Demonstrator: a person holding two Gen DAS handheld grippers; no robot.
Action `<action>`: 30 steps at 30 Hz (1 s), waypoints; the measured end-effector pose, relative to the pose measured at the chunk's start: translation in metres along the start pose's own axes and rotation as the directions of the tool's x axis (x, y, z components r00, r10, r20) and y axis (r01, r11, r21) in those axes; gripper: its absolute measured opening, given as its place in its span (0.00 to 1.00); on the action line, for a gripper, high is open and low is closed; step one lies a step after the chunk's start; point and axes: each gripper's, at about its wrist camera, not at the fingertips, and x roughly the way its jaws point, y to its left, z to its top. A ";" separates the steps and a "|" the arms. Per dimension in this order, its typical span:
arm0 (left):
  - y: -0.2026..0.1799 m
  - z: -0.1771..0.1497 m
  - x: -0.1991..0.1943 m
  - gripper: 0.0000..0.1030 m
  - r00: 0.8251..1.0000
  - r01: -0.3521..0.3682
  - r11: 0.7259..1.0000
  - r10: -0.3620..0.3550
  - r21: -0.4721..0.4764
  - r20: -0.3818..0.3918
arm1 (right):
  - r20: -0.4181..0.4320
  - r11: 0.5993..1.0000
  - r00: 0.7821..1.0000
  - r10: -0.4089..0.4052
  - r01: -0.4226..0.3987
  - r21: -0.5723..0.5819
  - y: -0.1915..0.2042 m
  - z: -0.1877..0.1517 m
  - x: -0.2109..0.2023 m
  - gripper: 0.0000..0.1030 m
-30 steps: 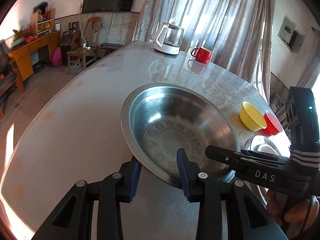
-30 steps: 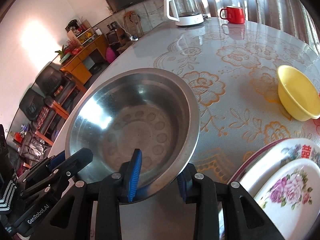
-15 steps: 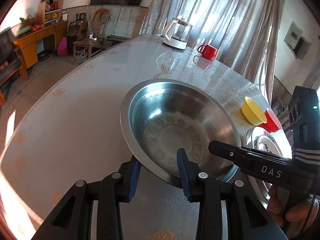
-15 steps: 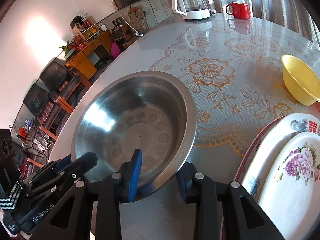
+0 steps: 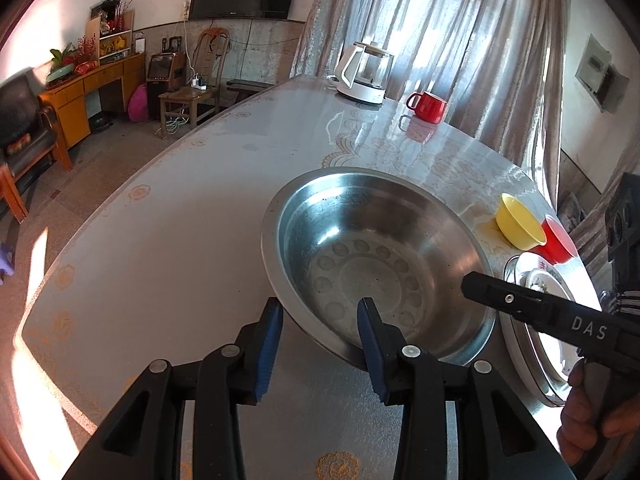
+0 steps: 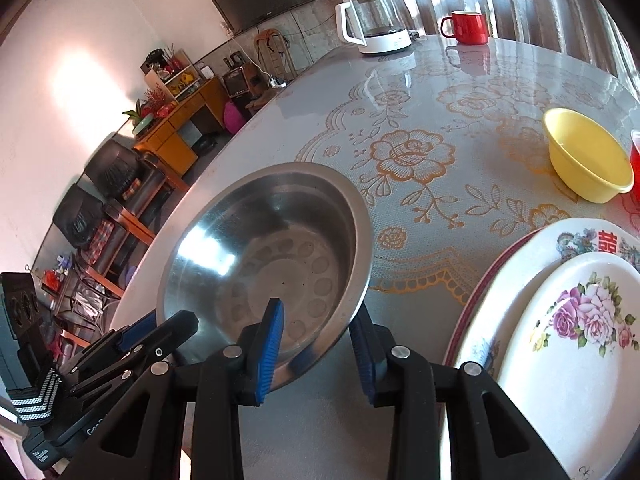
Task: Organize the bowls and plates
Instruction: 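Slide the steel basin beside the plate stack and open the left tool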
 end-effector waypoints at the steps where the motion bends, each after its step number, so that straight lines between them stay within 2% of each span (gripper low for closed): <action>1: 0.000 0.000 -0.001 0.39 1.000 -0.005 1.000 0.005 0.001 0.003 | 0.007 1.000 1.000 0.002 -0.002 0.005 -0.001 0.000 -0.003 0.33; 8: 0.001 0.000 -0.010 0.39 0.998 -0.057 0.998 0.057 0.013 0.029 | 0.074 1.000 0.997 0.010 -0.012 0.025 -0.012 0.001 -0.024 0.34; 16: -0.004 0.002 -0.029 0.39 0.991 -0.098 0.994 0.093 0.048 0.097 | 0.118 0.996 0.993 -0.001 -0.010 0.086 -0.035 0.005 -0.039 0.34; 30: -0.032 0.008 -0.037 0.39 0.989 -0.091 0.984 0.071 0.152 0.131 | 0.168 0.978 0.984 -0.050 0.014 0.207 -0.083 0.003 -0.060 0.34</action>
